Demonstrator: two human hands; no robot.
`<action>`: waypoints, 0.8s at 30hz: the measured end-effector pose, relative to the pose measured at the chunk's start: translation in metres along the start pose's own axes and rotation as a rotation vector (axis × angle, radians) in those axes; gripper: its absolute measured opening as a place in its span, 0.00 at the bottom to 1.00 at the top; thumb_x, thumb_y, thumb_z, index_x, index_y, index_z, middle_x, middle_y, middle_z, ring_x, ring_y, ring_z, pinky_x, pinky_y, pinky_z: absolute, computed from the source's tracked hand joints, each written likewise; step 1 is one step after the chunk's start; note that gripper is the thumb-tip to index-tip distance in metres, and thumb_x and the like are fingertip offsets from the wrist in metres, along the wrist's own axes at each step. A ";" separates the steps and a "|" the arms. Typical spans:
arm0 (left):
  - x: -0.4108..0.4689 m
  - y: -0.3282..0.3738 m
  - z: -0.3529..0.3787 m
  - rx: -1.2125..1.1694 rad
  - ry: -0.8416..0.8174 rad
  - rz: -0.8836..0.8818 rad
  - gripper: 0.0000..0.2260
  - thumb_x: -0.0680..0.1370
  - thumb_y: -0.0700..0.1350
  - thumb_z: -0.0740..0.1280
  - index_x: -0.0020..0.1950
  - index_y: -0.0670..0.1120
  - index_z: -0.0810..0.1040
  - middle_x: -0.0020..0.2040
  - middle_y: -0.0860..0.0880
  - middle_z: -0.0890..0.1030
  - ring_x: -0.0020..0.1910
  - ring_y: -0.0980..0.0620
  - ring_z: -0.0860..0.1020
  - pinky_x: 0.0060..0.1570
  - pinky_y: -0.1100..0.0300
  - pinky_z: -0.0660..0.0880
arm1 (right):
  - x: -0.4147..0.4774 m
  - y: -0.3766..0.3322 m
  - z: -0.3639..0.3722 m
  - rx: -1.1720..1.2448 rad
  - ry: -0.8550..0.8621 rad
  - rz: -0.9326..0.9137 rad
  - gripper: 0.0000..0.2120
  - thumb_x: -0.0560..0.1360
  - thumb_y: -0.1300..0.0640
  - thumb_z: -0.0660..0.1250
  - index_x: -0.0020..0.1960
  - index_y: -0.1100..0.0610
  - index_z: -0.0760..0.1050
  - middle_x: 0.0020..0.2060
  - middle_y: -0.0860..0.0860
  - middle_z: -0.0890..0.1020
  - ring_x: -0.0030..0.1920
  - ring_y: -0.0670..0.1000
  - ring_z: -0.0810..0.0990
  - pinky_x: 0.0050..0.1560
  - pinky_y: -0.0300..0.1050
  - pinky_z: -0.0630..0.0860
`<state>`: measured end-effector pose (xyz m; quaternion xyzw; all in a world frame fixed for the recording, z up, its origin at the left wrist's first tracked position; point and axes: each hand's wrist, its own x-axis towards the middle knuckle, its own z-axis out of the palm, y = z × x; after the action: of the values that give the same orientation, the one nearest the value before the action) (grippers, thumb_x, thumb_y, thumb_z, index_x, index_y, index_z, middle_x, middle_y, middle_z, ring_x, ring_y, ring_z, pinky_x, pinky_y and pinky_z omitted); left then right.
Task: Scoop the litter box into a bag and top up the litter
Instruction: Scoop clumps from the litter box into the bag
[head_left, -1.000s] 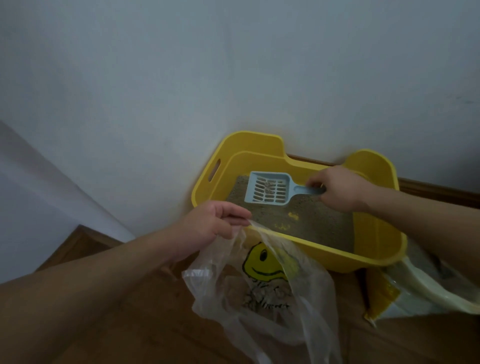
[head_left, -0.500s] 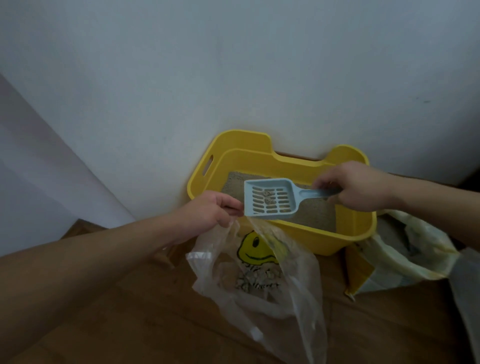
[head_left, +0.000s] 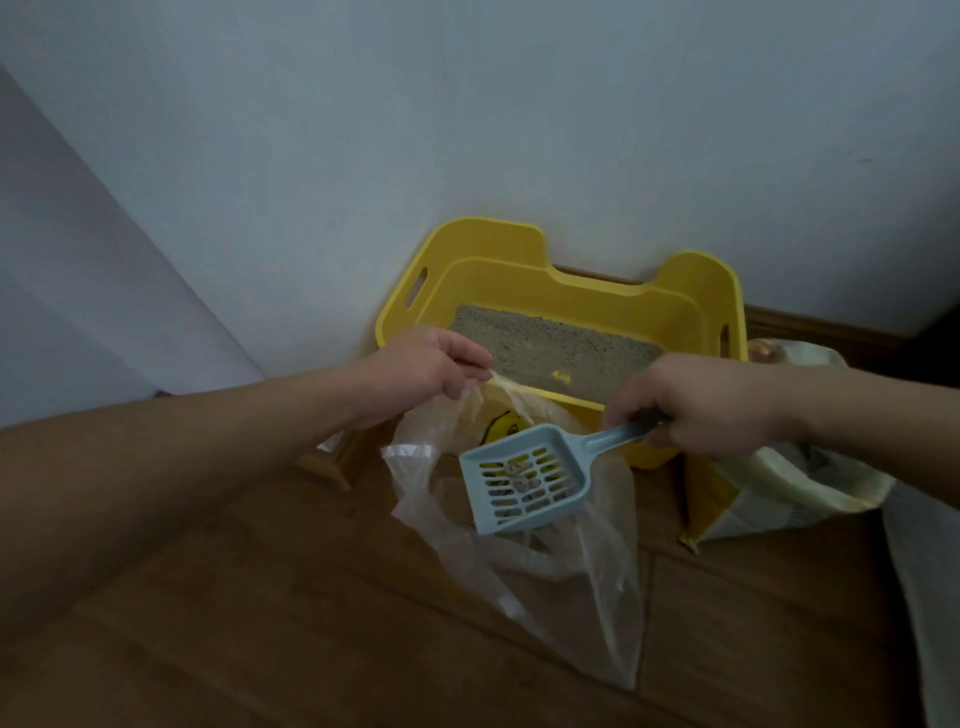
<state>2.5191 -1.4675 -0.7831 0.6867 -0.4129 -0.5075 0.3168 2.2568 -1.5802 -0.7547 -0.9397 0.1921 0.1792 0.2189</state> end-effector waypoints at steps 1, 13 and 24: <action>0.000 0.000 0.000 0.000 -0.002 0.003 0.25 0.67 0.23 0.59 0.56 0.43 0.80 0.57 0.43 0.83 0.59 0.54 0.81 0.66 0.53 0.74 | 0.001 0.000 0.001 0.003 -0.006 -0.002 0.16 0.74 0.63 0.68 0.56 0.46 0.80 0.46 0.41 0.82 0.46 0.39 0.78 0.47 0.39 0.75; -0.001 -0.002 -0.003 0.004 -0.026 0.021 0.27 0.57 0.33 0.63 0.55 0.45 0.81 0.56 0.45 0.85 0.59 0.54 0.81 0.66 0.53 0.74 | 0.008 -0.006 0.010 -0.042 -0.009 -0.013 0.14 0.77 0.64 0.61 0.56 0.51 0.81 0.43 0.43 0.80 0.45 0.45 0.76 0.45 0.43 0.70; -0.004 -0.003 -0.004 -0.033 -0.022 0.007 0.26 0.58 0.33 0.63 0.54 0.45 0.82 0.55 0.44 0.85 0.59 0.54 0.82 0.64 0.55 0.74 | 0.008 0.000 0.015 0.012 -0.031 0.000 0.12 0.77 0.65 0.61 0.51 0.53 0.80 0.39 0.45 0.79 0.40 0.45 0.75 0.46 0.46 0.72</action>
<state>2.5230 -1.4627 -0.7830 0.6742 -0.4105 -0.5206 0.3254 2.2595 -1.5754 -0.7707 -0.9355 0.1900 0.1925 0.2274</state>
